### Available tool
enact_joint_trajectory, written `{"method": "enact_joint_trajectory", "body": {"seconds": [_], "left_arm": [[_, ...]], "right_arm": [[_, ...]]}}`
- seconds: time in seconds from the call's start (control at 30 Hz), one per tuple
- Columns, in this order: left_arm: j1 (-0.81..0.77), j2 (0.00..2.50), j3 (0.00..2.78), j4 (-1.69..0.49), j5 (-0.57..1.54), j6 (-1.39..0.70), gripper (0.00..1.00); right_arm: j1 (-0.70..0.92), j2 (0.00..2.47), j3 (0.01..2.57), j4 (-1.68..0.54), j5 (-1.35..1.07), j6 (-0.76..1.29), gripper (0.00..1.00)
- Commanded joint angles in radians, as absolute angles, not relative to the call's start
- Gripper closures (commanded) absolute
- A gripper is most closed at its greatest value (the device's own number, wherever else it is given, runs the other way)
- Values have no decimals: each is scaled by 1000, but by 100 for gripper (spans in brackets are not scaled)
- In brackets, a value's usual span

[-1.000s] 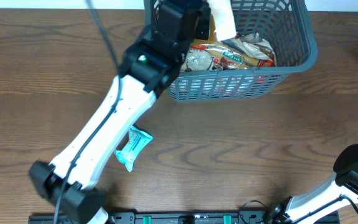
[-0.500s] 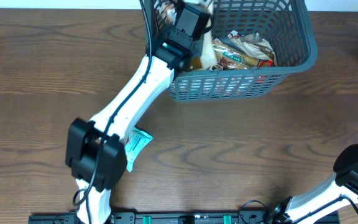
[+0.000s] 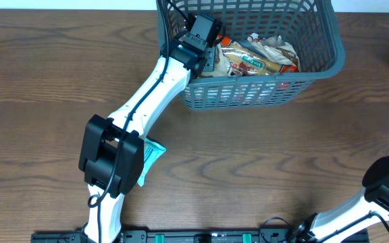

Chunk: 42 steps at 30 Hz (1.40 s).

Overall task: Pack container
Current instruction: 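Carry the bag into the basket and lower it with the left gripper, then withdraw the left gripper from the basket and move to the teal packet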

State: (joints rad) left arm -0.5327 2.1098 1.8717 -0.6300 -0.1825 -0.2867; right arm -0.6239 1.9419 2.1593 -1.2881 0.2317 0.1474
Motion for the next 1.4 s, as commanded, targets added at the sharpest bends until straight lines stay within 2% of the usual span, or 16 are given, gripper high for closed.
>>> {"method": "enact_joint_trajectory", "body": {"seconds": [0.0,0.07,0.27,0.5,0.7,0.73,0.77,0.9,1.23,1.37], "left_arm": [[-531,2104,1886,-639,-204,-233,14],[-531,2096,1909,-651,-209,-204,11],[-531,2017,2045,-712,-257,-147,9],[-531,1766,2246,-727,-296,-121,9],[-531,1531,2280,-747,-401,-83,9],[-531,1496,2280,-780,-426,-88,9],[-531,1467,2280,-818,-446,-103,2],[-519,1380,2280,-1058,-468,-197,1],[-506,1412,2247,-1652,-427,-150,1],[-500,1490,2152,-1689,-269,-96,1]], "right_arm": [[-631,1950,2155,-1287,235,133,1],[-631,1950,2155,-1287,235,133,1],[-631,1950,2155,-1286,235,133,1],[-631,1950,2155,-1286,235,133,1],[-631,1950,2155,-1286,235,133,1],[-631,1950,2155,-1287,235,133,1],[-631,1950,2155,-1287,235,133,1],[-631,1950,2155,-1286,235,133,1],[-631,1950,2155,-1287,235,133,1],[-631,1950,2155,-1287,235,133,1]]}}
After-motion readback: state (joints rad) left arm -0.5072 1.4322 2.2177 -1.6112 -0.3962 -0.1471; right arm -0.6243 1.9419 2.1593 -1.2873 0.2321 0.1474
